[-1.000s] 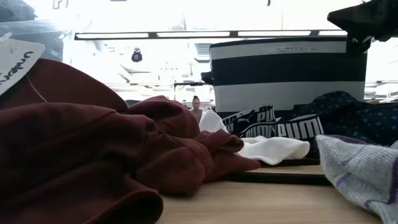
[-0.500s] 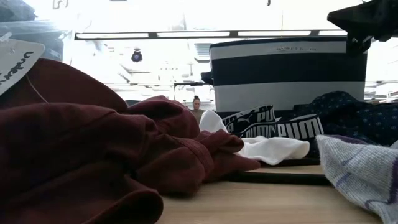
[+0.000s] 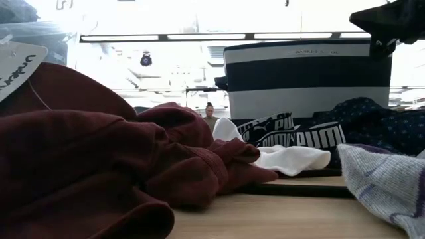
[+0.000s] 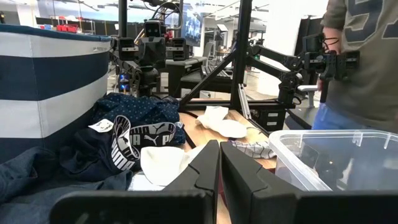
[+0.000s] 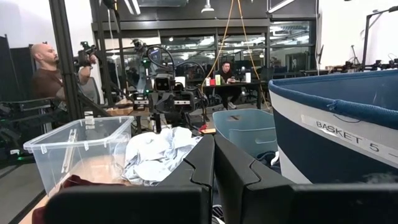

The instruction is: Pick & Place Cloths

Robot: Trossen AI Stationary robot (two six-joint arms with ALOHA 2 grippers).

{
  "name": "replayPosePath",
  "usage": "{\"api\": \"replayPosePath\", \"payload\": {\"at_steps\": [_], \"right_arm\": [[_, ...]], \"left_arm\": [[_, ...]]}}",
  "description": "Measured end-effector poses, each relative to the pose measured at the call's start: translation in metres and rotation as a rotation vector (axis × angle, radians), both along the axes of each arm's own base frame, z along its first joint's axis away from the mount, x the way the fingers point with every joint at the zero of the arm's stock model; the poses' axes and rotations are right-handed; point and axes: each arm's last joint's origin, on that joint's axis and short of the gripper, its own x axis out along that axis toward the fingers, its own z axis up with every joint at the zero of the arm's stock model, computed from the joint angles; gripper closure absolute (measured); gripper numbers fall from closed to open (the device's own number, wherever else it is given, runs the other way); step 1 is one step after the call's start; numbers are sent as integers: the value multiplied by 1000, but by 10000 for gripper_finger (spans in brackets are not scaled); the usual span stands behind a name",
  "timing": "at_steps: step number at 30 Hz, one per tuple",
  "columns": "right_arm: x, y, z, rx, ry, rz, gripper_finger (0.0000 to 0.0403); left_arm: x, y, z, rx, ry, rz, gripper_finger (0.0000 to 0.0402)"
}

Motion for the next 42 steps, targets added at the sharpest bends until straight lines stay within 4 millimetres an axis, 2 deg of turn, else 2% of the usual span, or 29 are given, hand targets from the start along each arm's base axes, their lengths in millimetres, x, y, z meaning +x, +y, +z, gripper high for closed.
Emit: {"api": "replayPosePath", "payload": {"at_steps": [6, 8, 13, 16, 19, 21, 27, 31, 34, 38, 42], "right_arm": [[0, 0, 1, 16, -9, 1, 394], [-1, -1, 5, 104, -51, 0, 394], [-2, -5, 5, 728, -181, -10, 394], [-2, -5, 5, 942, -227, 40, 394], [-3, -8, 5, 977, -257, -43, 394], [-3, -8, 5, 1031, -275, -30, 394], [-2, -1, 11, 1082, -237, 266, 394], [2, 5, 33, 1122, -223, 374, 394], [9, 12, 55, 1083, -178, 418, 394], [22, 25, 79, 1035, 8, 374, 394], [27, 31, 85, 1054, 377, 205, 394]], "left_arm": [[0, 0, 0, 0, 0, 0, 383], [0, 0, 0, 0, 0, 0, 383], [0, 0, 0, -1, 0, 0, 383], [0, 0, 0, 0, 0, 0, 383], [0, 0, 0, 0, 0, 0, 383], [0, 0, 0, 0, 0, 1, 383], [0, 0, 0, 0, 0, 0, 383], [0, 0, 0, 0, 0, 0, 383], [0, 0, 0, 0, 0, 0, 383], [0, 0, 0, 0, 0, 0, 383], [0, 0, 0, 0, 0, 0, 383]]}}
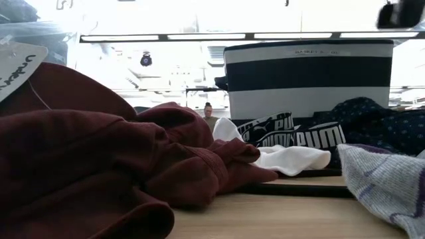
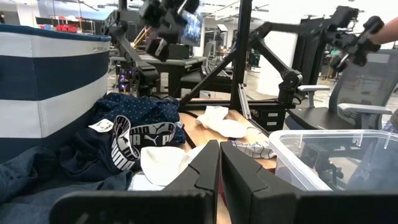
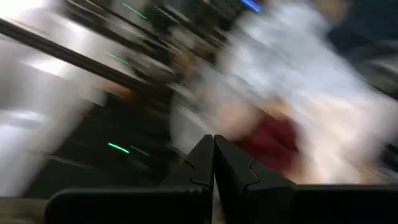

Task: Pick & Place Cloths
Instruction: Put the blue long sleeve into the blue bin

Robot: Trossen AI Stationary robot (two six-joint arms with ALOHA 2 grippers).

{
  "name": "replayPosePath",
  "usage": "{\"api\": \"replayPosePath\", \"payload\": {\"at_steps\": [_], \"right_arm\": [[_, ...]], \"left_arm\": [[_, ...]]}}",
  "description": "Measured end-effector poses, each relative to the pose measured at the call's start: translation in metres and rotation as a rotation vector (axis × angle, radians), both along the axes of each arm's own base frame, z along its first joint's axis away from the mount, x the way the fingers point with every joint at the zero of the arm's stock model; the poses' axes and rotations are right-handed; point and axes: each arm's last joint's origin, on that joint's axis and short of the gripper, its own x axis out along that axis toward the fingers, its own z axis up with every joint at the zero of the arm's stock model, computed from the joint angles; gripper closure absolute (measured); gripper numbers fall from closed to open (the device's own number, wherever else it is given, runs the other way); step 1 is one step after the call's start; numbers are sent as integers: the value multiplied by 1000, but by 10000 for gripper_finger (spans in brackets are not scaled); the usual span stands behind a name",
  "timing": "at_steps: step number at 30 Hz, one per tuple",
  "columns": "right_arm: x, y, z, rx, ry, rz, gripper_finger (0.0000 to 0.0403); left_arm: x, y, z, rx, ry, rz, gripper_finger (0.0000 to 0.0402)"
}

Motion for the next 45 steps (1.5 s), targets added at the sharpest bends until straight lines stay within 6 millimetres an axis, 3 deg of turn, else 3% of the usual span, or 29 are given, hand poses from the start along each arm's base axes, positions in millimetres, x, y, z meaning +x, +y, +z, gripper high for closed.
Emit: {"api": "replayPosePath", "payload": {"at_steps": [5, 10, 18, 24, 29, 34, 45], "right_arm": [[-6, -1, 7, -44, 466, -6, 392], [-1, 4, 18, -140, 647, -36, 358], [23, 22, 1, -275, 814, -82, 228], [31, 21, -21, -367, 1016, -225, 122], [37, 18, -39, -409, 1100, -262, 66], [41, 11, -57, -423, 1159, -311, 49], [36, -2, -107, -325, 1216, -340, 74]], "left_arm": [[0, 0, 0, 0, 0, 1, 383], [0, 0, 0, 0, 0, 0, 383], [0, 0, 0, 0, 0, 0, 383], [0, 0, 0, 0, 0, 0, 383], [0, 0, 0, 0, 0, 0, 383], [0, 0, 0, 0, 0, 0, 383], [0, 0, 0, 0, 0, 0, 383]]}}
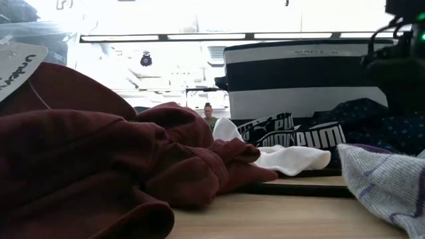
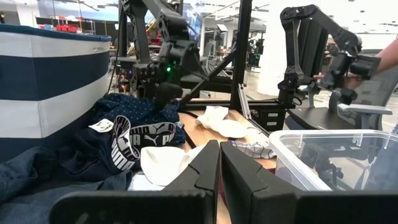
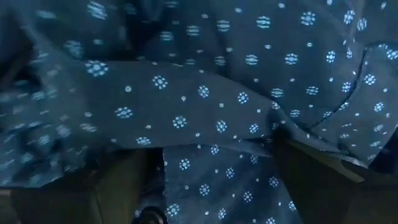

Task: Pick & Place Cloths
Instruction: Put the blue long sleeve into the blue bin

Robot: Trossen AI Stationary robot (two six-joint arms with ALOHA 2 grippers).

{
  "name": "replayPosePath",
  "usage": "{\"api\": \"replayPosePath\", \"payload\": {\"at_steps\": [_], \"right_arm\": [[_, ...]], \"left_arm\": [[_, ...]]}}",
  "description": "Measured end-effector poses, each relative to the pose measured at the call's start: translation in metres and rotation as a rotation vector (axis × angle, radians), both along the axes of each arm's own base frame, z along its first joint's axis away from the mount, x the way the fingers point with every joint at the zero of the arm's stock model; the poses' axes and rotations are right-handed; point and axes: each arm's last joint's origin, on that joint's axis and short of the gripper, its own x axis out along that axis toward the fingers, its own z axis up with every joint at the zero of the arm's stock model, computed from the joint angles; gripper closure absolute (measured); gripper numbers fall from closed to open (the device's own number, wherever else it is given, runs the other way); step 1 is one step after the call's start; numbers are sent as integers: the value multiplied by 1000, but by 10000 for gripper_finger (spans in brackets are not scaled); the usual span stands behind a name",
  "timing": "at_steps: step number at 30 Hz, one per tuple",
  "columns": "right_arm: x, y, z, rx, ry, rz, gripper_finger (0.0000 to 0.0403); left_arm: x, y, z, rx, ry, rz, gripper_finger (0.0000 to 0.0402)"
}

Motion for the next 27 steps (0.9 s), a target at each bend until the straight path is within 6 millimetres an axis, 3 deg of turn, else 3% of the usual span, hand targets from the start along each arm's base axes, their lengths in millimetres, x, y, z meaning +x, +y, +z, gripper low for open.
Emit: {"api": "replayPosePath", "payload": {"at_steps": [6, 10, 14, 20, 27], "right_arm": [[-3, -2, -18, 30, -28, -11, 98], [-3, -2, -21, 44, -50, -37, 141], [-3, -2, -22, 47, -62, -75, 216], [-2, -1, -22, 65, -78, -68, 372], [13, 7, 2, 121, -166, -12, 384]], "left_arm": [[0, 0, 0, 0, 0, 0, 383], [0, 0, 0, 0, 0, 0, 383], [0, 0, 0, 0, 0, 0, 383], [0, 0, 0, 0, 0, -1, 383], [0, 0, 0, 0, 0, 0, 383]]}}
